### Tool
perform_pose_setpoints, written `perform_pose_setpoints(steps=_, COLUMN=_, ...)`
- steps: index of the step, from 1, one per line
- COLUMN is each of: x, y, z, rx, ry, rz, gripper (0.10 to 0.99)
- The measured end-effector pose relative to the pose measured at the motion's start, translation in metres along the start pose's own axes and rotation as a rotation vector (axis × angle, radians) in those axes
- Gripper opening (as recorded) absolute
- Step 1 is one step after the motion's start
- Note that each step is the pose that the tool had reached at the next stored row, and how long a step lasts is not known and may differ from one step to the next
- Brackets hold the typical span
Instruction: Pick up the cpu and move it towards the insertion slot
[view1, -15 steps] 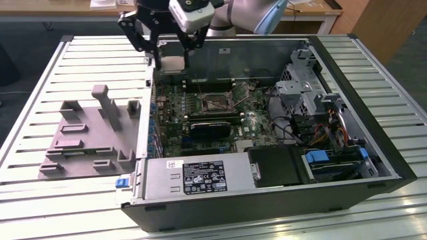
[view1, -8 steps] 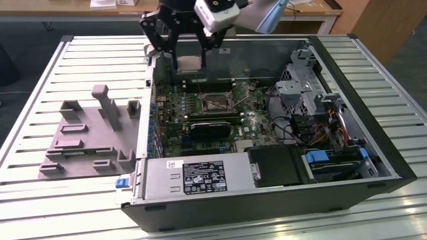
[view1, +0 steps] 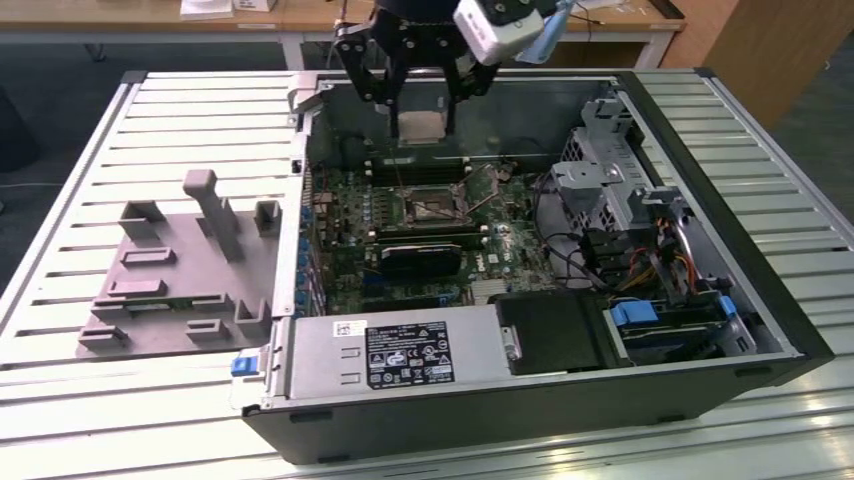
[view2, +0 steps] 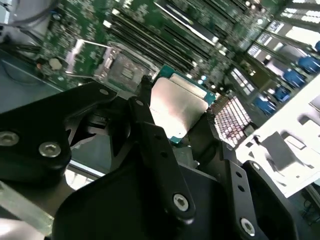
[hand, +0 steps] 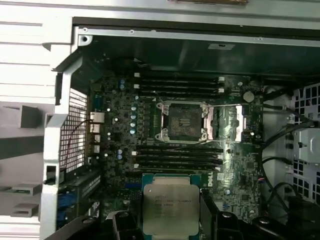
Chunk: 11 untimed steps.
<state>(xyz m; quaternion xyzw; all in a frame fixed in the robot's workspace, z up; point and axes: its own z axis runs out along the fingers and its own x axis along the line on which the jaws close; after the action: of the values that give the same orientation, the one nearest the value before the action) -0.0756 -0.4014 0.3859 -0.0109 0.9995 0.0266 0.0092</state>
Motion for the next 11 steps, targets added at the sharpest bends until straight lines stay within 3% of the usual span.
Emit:
perform_pose_setpoints(steps=6, x=-0.0271, y=-0.0006, z=0.0007, rx=0.0, ry=0.0024, rz=0.0, gripper=0.541)
perform_pose_setpoints(steps=11, x=-0.0407, y=0.0015, z=0.0031, rx=0.0, ry=0.0028, rz=0.0, gripper=0.541)
